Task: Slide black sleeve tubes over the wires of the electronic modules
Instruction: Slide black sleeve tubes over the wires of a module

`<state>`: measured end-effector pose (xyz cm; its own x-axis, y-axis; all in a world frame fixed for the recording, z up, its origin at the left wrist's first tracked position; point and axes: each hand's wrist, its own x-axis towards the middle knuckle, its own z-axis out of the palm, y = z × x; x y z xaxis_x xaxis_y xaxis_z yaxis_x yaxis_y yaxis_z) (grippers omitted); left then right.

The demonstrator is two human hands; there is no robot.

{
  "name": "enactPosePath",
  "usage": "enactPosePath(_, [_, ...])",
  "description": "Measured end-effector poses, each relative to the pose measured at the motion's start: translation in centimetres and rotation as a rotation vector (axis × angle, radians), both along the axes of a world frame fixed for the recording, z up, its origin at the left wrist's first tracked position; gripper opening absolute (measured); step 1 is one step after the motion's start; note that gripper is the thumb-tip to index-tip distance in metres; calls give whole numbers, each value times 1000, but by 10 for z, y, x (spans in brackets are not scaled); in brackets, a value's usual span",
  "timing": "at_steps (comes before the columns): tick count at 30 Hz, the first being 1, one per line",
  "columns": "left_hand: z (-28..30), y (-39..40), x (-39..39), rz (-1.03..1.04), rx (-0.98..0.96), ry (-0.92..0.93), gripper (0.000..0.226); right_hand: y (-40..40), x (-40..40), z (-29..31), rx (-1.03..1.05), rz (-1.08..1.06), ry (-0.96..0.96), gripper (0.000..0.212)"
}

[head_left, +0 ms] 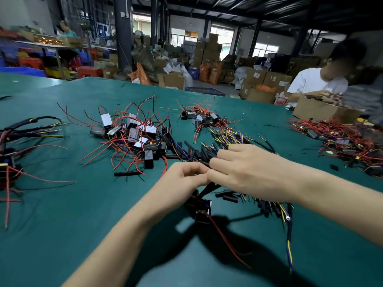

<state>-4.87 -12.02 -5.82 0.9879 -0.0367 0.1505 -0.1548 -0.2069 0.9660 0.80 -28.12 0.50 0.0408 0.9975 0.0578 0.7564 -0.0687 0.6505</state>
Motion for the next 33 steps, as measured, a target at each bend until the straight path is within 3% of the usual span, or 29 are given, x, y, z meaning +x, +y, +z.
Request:
enactPosePath(3, [-2, 7, 1, -49, -114, 87, 11, 1, 2, -4, 109, -44, 116, 11])
enactPosePath(8, [-6, 4, 2, 58, -102, 16, 11, -6, 11, -8, 454, -336, 937, 7])
enactPosePath(11, [-6, -2, 0, 123, 12, -102, 8, -10, 14, -12, 542, -426, 1163, 12])
enactPosePath(13, [-7, -6, -2, 245, 239, -273, 11, -10, 14, -14, 555, -475, 1259, 14])
enactPosePath(17, [0, -11, -10, 414, 721, -582, 15, -10, 12, -14, 575, -538, 1386, 15])
enactPosePath(23, [8, -18, -16, 497, 1037, -589, 20, -7, 9, -12, 607, -589, 1529, 14])
enactPosePath(29, [10, -23, -18, 511, 1120, -498, 15, -4, 8, -10, 555, -558, 1375, 15])
enactPosePath(33, [10, -20, -17, 458, 1050, -426, 18, -3, 7, -9, 557, -467, 1256, 14])
